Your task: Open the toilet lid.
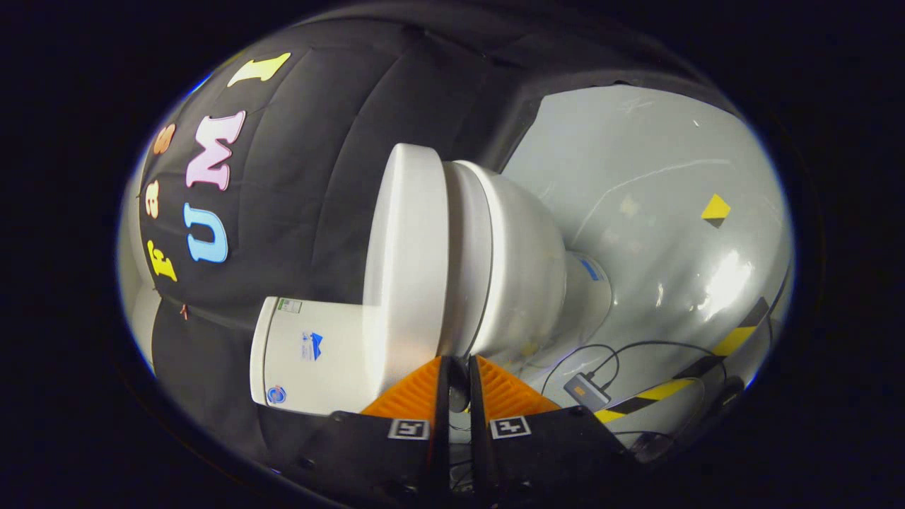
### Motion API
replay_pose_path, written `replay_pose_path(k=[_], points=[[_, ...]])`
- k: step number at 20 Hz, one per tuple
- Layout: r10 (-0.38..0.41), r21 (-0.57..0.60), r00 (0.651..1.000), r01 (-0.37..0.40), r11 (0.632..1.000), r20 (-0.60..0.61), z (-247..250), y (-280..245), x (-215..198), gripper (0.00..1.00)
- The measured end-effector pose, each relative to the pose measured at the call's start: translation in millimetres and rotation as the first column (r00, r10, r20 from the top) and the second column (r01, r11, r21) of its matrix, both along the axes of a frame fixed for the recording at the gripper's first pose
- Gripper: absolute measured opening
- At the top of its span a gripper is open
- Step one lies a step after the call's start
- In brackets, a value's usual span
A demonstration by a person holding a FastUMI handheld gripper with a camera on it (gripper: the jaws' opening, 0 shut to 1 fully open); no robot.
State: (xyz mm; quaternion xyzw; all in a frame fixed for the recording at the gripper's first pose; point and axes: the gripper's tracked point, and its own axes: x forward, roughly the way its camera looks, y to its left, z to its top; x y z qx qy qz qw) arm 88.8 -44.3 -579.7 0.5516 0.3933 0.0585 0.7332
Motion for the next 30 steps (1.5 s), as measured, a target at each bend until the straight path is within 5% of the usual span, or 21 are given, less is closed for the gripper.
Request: replay_pose_path(k=[6, 16, 23, 30], points=[[0.039, -0.156, 0.999, -0.044, 0.987, -0.033, 10, 2, 1, 0.15], [0.025, -0.249, 1.0, -0.024, 0.968, -0.002, 71, 8, 11, 0.15], [0.069, -0.4, 0.997, -0.048, 0.915, 0.038, 137, 32, 17, 0.15], [0.11, -0.582, 0.991, -0.045, 0.812, 0.076, 188, 66, 16, 0.14]])
